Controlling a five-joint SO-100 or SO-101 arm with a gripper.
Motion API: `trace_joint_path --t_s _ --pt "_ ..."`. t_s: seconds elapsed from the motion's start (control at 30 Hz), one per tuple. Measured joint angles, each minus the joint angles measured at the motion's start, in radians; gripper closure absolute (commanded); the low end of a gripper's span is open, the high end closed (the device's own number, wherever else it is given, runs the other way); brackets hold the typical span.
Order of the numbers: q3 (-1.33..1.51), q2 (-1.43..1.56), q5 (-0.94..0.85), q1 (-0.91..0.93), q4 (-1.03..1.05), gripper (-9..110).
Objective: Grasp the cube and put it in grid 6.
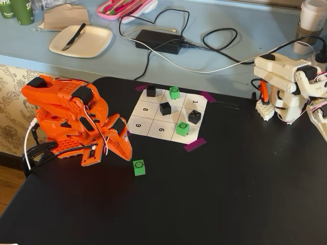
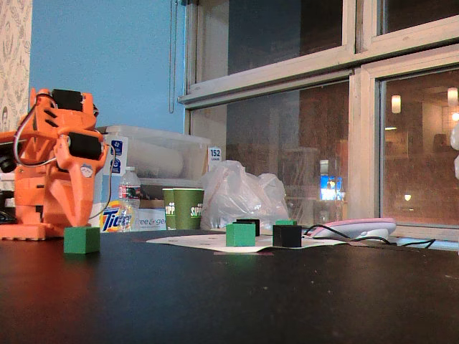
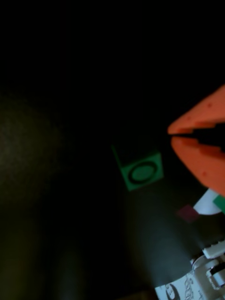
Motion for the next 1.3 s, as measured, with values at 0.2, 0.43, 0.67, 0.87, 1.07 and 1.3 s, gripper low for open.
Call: trace_joint_path --t_s 0.2,0.43,0.67,0.87,1.07,1.3 --pt "0.0 0.0 0.0 0.0 0.0 101" --pt "0.0 0.0 0.0 0.0 0.0 101" --pt "0.0 0.0 0.0 0.0 0.0 101" --pt "0.0 0.0 0.0 0.0 0.0 101" --pt "0.0 0.0 0.0 -0.006 0.0 101" --pt "-0.063 -0.034 -0.006 -0.057 0.067 101"
